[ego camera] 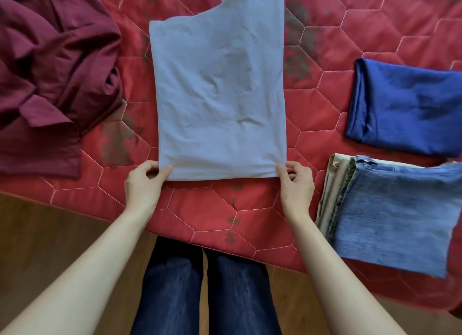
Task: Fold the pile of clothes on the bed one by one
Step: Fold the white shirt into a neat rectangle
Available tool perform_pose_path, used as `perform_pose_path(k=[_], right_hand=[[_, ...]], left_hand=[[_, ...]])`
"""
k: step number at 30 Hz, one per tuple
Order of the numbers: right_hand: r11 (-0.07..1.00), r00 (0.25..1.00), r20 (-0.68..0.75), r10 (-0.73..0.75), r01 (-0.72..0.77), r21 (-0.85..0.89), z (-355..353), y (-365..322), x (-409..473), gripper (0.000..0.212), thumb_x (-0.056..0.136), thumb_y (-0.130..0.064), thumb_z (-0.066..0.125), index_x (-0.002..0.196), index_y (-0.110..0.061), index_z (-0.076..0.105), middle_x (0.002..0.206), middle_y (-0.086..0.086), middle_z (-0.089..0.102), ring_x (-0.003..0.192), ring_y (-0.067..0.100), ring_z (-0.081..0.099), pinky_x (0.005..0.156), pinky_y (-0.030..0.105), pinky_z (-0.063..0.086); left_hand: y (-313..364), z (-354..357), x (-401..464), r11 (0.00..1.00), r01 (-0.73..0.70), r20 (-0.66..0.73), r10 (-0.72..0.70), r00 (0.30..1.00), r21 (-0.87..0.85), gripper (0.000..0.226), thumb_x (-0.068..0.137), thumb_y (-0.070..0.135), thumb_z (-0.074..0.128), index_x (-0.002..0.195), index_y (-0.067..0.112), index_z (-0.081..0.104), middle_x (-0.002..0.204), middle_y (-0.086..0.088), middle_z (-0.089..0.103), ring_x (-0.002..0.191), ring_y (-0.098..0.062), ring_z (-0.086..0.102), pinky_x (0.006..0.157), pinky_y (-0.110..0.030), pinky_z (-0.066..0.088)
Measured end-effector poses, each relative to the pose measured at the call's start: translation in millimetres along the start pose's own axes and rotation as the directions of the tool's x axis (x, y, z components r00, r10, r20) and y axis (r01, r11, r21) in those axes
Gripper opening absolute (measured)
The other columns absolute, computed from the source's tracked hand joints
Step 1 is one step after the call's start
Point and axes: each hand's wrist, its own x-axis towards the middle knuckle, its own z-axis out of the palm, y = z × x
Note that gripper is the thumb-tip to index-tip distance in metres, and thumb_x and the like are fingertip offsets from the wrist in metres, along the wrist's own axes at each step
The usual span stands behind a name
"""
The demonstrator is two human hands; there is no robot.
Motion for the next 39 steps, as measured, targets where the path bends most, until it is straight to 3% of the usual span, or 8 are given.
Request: perform_pose_path(k=[3,6,11,14,22,29,35,39], right_hand=[[0.930,0.942,-0.088,-0.325,0.301,-0.212,5.5,-17.8,-2.0,0.035,0.091,-0.024,0.062,0.122,-0.009,0.060,0.125,0.009,0.054,0.117,0.026,0.050,0.101,0.034,0.037],[0.747,0.789,-0.035,-0.613,0.566,-0.349,32.8,-44.8,-3.0,0.042,0.092,-0.012,0.059,0.131,0.000,0.054,0.139,0.023,0.048,0.132,0.039,0.043,0.111,0.046,0.034],[0.551,0.654,0.248,-0.715,0.745,-0.376,99.0,-82.1,7.0,0.047,0.096,-0.020,0.042,0.141,-0.010,0.046,0.149,0.017,0.040,0.141,0.033,0.034,0.113,0.054,0.023],[0.477,0.701,0.347,-0.623,0.693,-0.541,95.7,-64.7,36.6,0.052,0.099,-0.035,0.025,0.150,-0.022,0.031,0.158,0.008,0.025,0.147,0.024,0.019,0.118,0.054,0.010],[0.601,0.853,0.113,-0.509,0.447,-0.663,41.6,-19.0,66.4,0.056,0.101,-0.037,0.030,0.152,-0.019,0.015,0.160,0.013,0.017,0.148,0.027,0.013,0.118,0.055,0.014],[0.544,0.666,0.163,-0.728,0.706,-0.454,101.9,-131.9,92.3,0.050,0.094,-0.018,0.039,0.144,-0.011,0.042,0.152,0.019,0.032,0.143,0.035,0.027,0.116,0.056,0.018],[0.265,0.523,0.343,-0.780,0.774,-0.576,109.7,-171.0,160.6,0.048,0.101,-0.033,0.033,0.146,-0.020,0.040,0.155,0.006,0.033,0.145,0.027,0.026,0.115,0.058,0.019],[0.474,0.739,0.209,-0.641,0.595,-0.649,82.0,-151.9,184.3,0.056,0.099,-0.045,0.020,0.153,-0.028,0.020,0.161,0.002,0.015,0.149,0.022,0.012,0.120,0.049,0.007]], left_hand=[[16.4,1.0,-7.5,0.905,-0.275,-0.126,0.330,0.936,0.325,0.045,0.089,0.024,0.065,0.129,0.011,0.052,0.134,-0.009,0.049,0.124,-0.026,0.045,0.106,-0.039,0.034],[40.1,20.2,-9.1,0.674,-0.566,0.039,0.626,0.779,0.475,0.052,0.093,0.010,0.054,0.142,0.002,0.040,0.151,-0.016,0.035,0.142,-0.032,0.028,0.117,-0.046,0.021],[64.4,72.4,15.3,0.291,-0.694,0.397,0.650,0.649,0.659,0.057,0.092,0.017,0.024,0.146,0.000,0.031,0.155,-0.015,0.027,0.145,-0.029,0.022,0.117,-0.052,0.010],[58.5,75.0,47.3,0.194,-0.661,0.442,0.605,0.662,0.725,0.057,0.097,0.030,0.023,0.151,0.011,0.024,0.159,-0.011,0.018,0.148,-0.026,0.014,0.117,-0.054,0.006],[44.7,37.8,75.9,0.445,-0.533,0.240,0.561,0.792,0.720,0.069,0.097,0.047,0.023,0.153,0.007,0.015,0.161,-0.011,0.007,0.149,-0.025,0.006,0.119,-0.050,0.004],[119.4,71.0,121.0,0.244,-0.746,0.399,0.721,0.566,0.619,0.055,0.099,0.031,0.028,0.152,0.014,0.024,0.160,-0.011,0.017,0.148,-0.025,0.012,0.118,-0.050,0.007],[155.3,69.0,180.3,0.241,-0.704,0.353,0.730,0.585,0.669,0.052,0.101,0.034,0.024,0.151,0.021,0.027,0.160,-0.009,0.018,0.148,-0.028,0.014,0.118,-0.047,0.005],[153.5,52.9,196.8,0.241,-0.703,0.352,0.730,0.586,0.669,0.052,0.101,0.034,0.026,0.151,0.020,0.028,0.160,-0.012,0.016,0.148,-0.031,0.013,0.118,-0.047,0.006]])
